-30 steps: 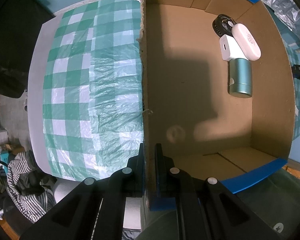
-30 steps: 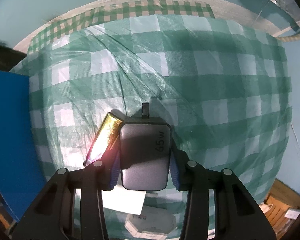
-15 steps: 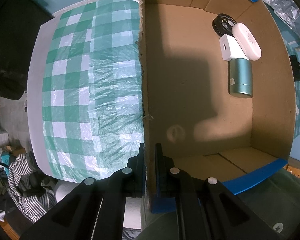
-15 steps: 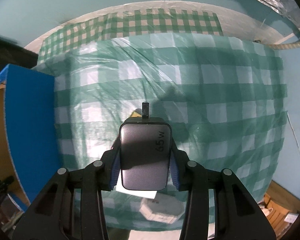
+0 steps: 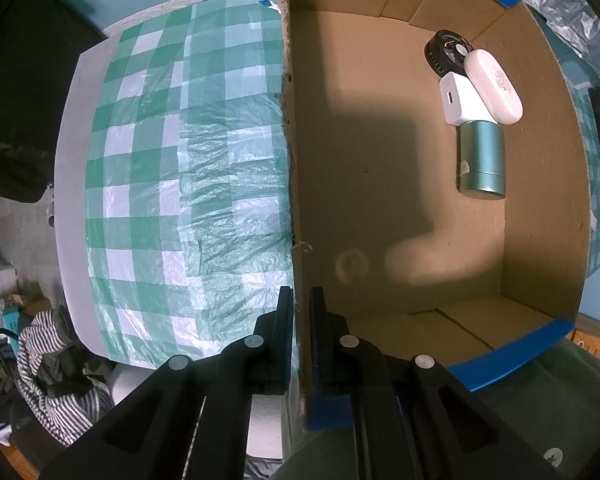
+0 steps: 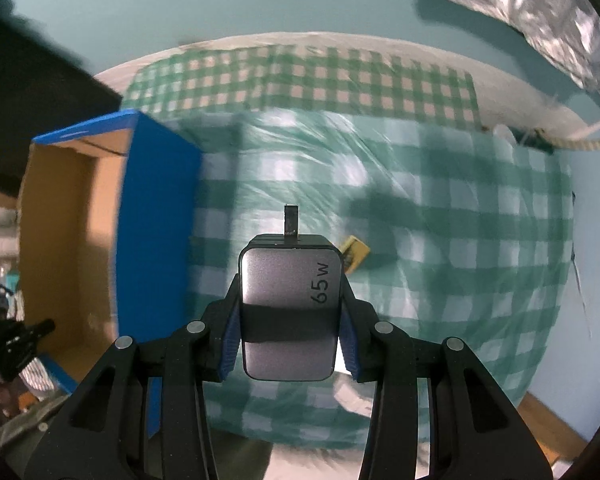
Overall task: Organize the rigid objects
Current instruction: 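Carry the grey charger into the box and open the right gripper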
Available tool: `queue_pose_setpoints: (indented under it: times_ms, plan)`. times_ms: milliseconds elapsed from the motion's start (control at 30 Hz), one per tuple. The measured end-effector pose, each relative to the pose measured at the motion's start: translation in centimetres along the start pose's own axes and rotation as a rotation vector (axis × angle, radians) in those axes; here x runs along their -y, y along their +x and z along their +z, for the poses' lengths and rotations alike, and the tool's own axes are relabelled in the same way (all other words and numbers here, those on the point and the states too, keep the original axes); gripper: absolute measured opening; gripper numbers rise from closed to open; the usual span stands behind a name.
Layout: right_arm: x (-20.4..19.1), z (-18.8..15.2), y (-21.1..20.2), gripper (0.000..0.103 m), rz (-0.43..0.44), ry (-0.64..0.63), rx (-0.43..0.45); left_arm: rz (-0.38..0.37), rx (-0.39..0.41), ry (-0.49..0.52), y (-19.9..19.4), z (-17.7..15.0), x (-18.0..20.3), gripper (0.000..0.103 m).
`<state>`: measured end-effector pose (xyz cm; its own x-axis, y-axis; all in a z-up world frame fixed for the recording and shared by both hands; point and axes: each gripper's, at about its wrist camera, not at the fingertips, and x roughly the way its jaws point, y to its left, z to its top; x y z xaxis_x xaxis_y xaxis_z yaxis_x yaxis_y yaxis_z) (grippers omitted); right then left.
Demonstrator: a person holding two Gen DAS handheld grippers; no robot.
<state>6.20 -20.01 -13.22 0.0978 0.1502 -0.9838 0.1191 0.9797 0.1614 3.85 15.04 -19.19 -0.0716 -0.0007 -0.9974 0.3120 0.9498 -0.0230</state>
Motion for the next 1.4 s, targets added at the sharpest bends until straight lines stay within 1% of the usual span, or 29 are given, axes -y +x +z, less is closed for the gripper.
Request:
queue_pose_setpoints:
  times_ms: [333,800,1067,1200,1400]
  plan:
    - [-5.4,0.4,-1.7,0.040,0.046,-0.145,0.016,-0.006,0.007,-0.007,-0.1,-0.3,-0.2,0.007]
    - [-12.0,0.0,-2.2,0.040,0.058,-0.358,0.001,-0.015,0.018,-0.015,-0.2,-0.9,-0.5,0.007]
    - [-15.1,-0.6,-0.6,0.041,0.039,-0.464,-0.027,-0.018,0.019,-0.015,-0.3,-0.9,-0.7,0.007]
    - [-16.3,-0.9,0.9,0.040,0.036,-0.509,-0.058,-0.016,0.018,-0.016,-0.2,-1.1,-1.0,0.007]
    - [-17.4,-1.8,3.1,0.040,0.003,-0.572,-0.118,-0.018,0.019,-0.016,-0.2,-1.3,-1.3,0.007]
